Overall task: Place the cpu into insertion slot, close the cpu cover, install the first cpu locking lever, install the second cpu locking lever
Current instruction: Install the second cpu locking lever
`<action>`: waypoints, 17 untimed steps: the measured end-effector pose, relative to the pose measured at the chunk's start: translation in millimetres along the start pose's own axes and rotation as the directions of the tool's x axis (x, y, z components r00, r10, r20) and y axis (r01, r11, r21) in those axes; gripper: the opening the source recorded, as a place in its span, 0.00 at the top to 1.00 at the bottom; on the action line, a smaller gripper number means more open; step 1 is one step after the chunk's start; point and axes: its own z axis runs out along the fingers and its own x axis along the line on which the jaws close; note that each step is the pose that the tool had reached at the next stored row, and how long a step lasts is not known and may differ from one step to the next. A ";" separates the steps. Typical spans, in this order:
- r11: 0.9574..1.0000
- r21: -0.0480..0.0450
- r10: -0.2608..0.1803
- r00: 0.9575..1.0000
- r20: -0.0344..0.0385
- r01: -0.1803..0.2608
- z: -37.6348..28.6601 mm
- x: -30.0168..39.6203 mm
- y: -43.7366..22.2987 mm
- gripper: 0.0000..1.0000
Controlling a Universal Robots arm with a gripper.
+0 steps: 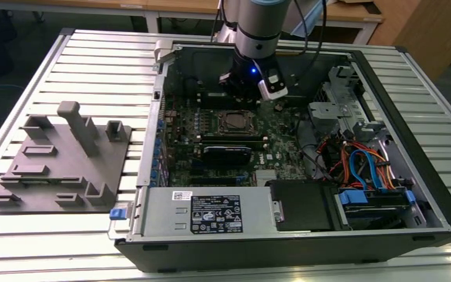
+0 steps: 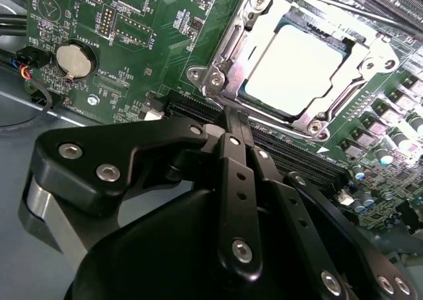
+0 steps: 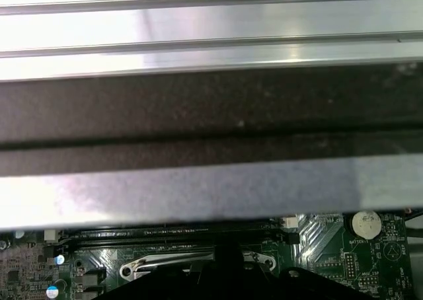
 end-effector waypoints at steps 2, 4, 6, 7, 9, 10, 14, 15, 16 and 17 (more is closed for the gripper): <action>1.000 0.000 0.000 1.000 0.000 0.000 0.0 0.0 -0.1 0.90; 1.000 0.000 0.000 1.000 0.000 0.000 -0.2 -0.1 -0.9 0.90; 1.000 0.000 0.000 1.000 0.000 0.000 -0.4 -0.2 -2.7 0.90; 1.000 0.000 0.000 1.000 0.000 0.000 -0.5 -0.3 -4.0 0.90; 1.000 0.000 0.000 1.000 0.000 0.000 -0.9 -0.5 -7.1 0.90; 1.000 0.000 0.000 1.000 0.000 0.000 -1.2 -0.7 -8.7 0.90; 1.000 0.000 0.000 1.000 0.000 0.000 -1.9 -1.1 -14.8 0.90; 1.000 0.000 0.000 1.000 0.000 0.000 -2.2 -1.2 -16.2 0.90; 1.000 0.001 0.000 1.000 0.000 0.000 -2.3 -1.3 -17.4 0.90; 1.000 0.001 0.000 1.000 0.000 0.000 -2.4 -1.4 -18.3 0.90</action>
